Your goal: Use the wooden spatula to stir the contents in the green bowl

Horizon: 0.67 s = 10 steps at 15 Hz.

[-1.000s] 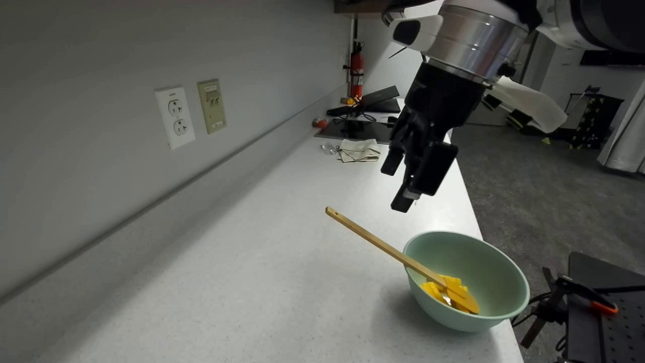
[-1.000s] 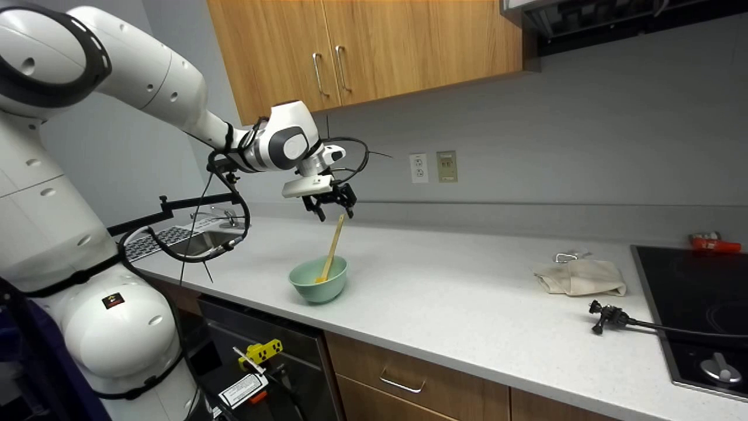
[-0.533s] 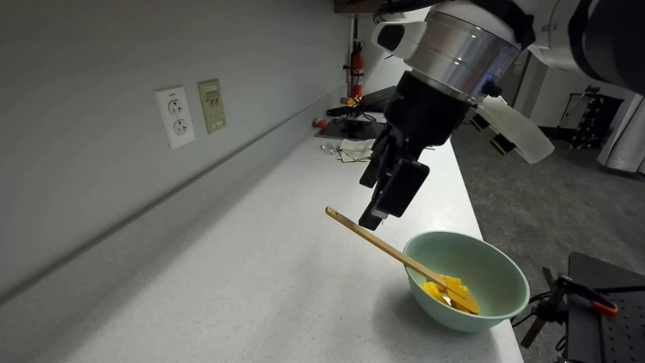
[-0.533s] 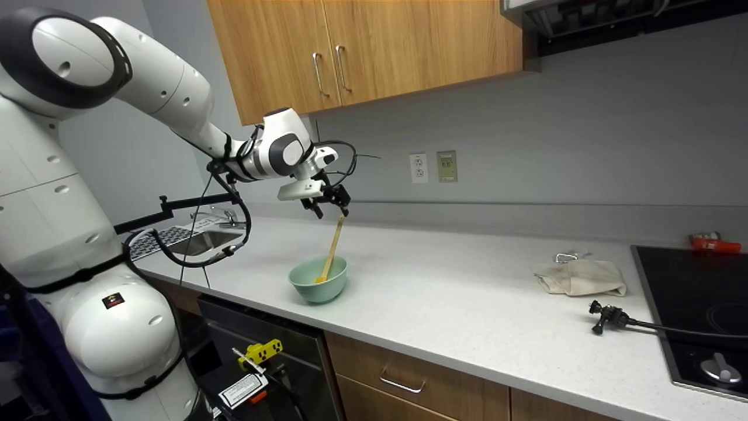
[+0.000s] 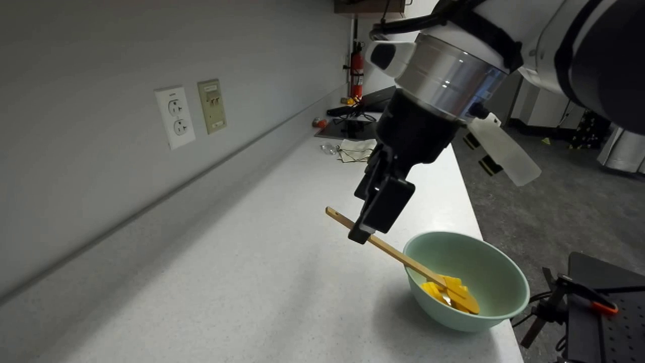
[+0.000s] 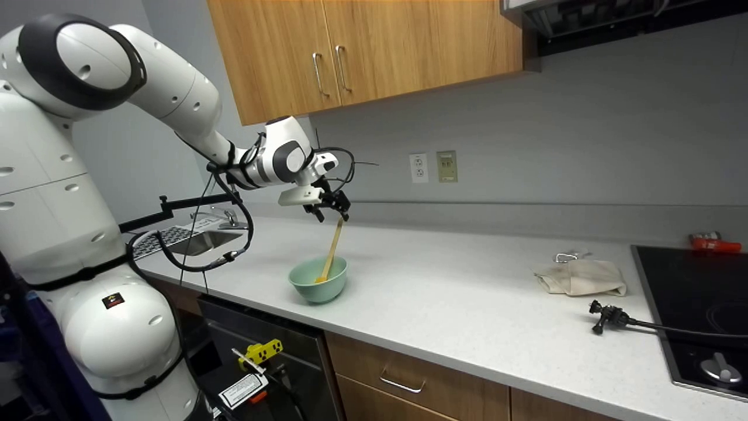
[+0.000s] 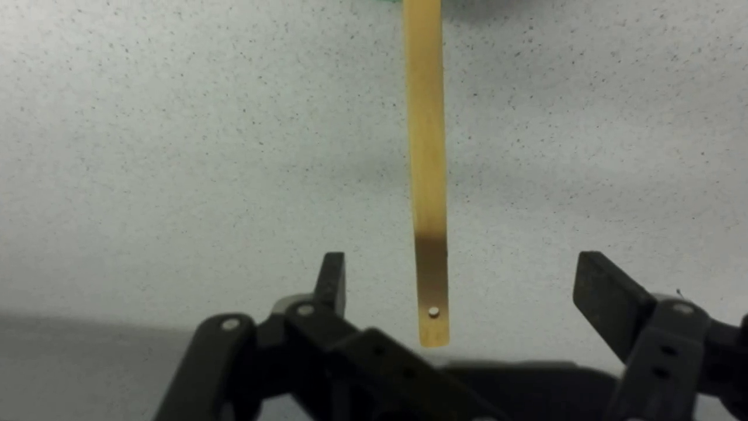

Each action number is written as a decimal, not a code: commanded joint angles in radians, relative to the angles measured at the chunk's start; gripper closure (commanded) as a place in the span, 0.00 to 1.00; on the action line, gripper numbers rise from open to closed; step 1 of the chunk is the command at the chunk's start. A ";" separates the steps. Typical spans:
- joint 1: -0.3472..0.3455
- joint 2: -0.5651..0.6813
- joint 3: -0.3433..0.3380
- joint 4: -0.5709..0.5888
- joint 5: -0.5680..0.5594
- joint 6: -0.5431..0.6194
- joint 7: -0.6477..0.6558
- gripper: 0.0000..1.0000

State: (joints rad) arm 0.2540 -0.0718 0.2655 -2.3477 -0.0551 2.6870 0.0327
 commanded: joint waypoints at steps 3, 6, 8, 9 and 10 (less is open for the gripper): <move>0.004 0.059 -0.004 0.047 0.039 0.027 -0.045 0.00; 0.004 0.077 -0.005 0.065 0.062 0.022 -0.075 0.00; 0.003 0.086 -0.004 0.073 0.082 0.023 -0.092 0.00; 0.002 0.089 -0.004 0.074 0.090 0.023 -0.099 0.00; 0.001 0.091 -0.004 0.074 0.100 0.024 -0.108 0.02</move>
State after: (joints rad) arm 0.2540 -0.0031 0.2650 -2.2965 0.0019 2.6934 -0.0233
